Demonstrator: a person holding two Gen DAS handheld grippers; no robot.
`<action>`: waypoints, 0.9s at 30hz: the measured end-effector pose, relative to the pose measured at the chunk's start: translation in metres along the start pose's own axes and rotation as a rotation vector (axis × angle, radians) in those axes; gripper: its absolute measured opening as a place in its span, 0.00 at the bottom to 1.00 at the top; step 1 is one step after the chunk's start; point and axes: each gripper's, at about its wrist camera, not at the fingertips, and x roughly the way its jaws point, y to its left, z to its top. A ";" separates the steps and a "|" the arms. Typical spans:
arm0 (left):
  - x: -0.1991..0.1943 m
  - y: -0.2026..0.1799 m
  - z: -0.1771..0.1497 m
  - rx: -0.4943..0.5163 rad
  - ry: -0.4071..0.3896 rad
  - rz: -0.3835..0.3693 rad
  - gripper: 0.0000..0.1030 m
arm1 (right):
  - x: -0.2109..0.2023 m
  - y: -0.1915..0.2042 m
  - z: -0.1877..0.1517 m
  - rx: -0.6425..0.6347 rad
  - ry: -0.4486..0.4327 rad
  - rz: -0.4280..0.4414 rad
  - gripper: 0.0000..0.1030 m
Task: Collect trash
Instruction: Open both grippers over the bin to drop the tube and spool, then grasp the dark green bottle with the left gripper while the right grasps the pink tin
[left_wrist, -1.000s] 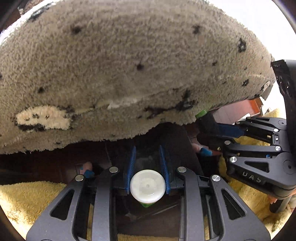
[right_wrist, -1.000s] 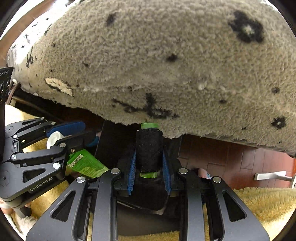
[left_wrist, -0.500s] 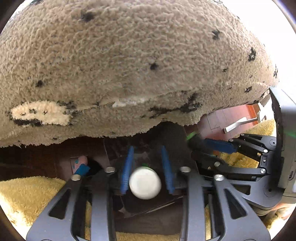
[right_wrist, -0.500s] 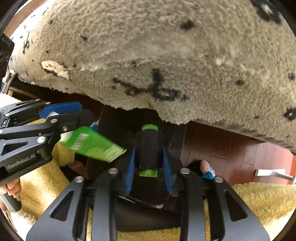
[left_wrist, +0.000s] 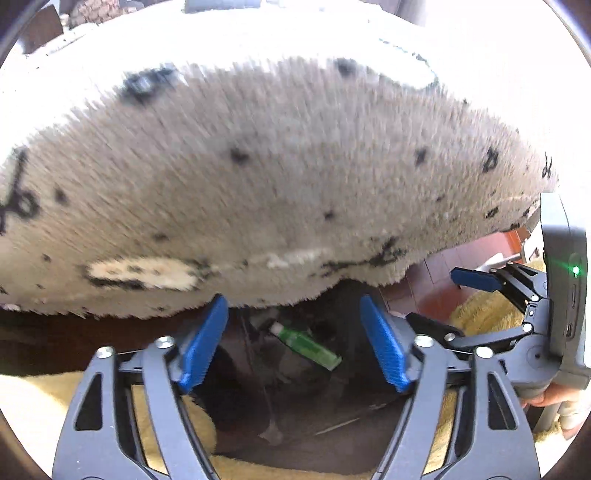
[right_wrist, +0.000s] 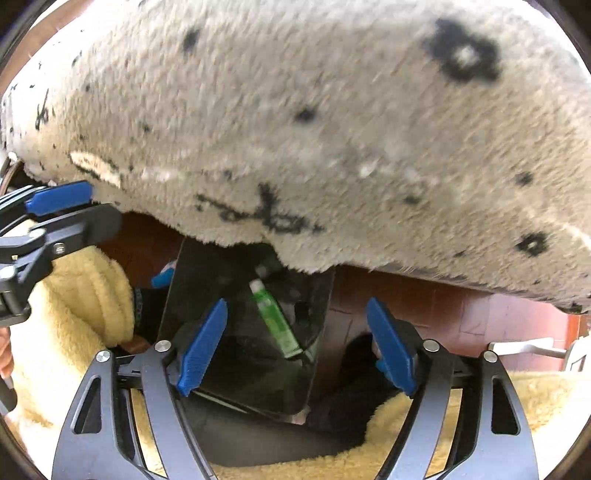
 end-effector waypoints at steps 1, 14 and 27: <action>-0.007 0.002 0.003 -0.006 -0.014 0.001 0.75 | -0.007 -0.004 0.001 0.009 -0.016 -0.002 0.81; -0.082 0.020 0.065 0.012 -0.204 0.148 0.84 | -0.131 -0.050 0.069 0.048 -0.350 -0.093 0.90; -0.052 0.052 0.149 -0.031 -0.228 0.234 0.84 | -0.105 -0.055 0.186 0.077 -0.407 -0.062 0.92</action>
